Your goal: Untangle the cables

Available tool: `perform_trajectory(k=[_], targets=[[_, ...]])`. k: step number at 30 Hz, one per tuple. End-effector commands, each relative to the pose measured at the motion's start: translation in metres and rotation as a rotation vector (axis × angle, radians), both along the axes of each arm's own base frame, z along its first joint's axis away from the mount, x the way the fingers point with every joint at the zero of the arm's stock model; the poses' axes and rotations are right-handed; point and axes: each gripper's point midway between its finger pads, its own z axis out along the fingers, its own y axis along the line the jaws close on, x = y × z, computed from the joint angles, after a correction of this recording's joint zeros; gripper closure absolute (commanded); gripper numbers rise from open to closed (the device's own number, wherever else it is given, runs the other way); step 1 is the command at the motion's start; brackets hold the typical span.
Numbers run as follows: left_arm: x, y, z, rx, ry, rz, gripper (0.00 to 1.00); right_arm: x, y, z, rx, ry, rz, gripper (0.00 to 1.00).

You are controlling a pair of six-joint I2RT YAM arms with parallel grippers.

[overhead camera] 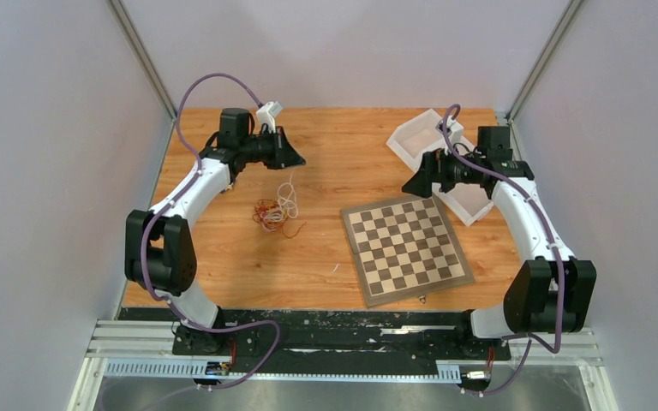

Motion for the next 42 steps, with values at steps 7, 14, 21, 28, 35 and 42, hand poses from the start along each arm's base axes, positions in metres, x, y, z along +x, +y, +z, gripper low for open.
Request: perform_trajectory(k=[7,14,21,28,35,42], targets=[[-0.105,0.004,0.046,0.024,-0.094,-0.270,1.00,-0.010,0.048,0.009,0.037,-0.053,0.172,0.04],[-0.169,0.042,-0.044,0.286,-0.031,-0.425,0.80,-0.012,0.082,-0.001,0.017,-0.032,0.250,0.04],[-0.181,0.059,-0.053,0.310,-0.044,-0.365,0.14,-0.024,0.139,-0.043,-0.011,0.070,0.334,0.08],[-0.103,0.053,-0.054,0.236,-0.111,-0.107,0.05,0.004,0.175,-0.085,-0.043,0.178,0.272,0.18],[-0.068,0.023,-0.082,0.143,0.013,-0.132,0.24,0.015,0.189,-0.109,-0.001,0.227,0.250,0.33],[-0.058,-0.002,-0.118,0.120,0.089,-0.165,0.18,0.005,0.210,-0.136,0.012,0.277,0.315,0.36]])
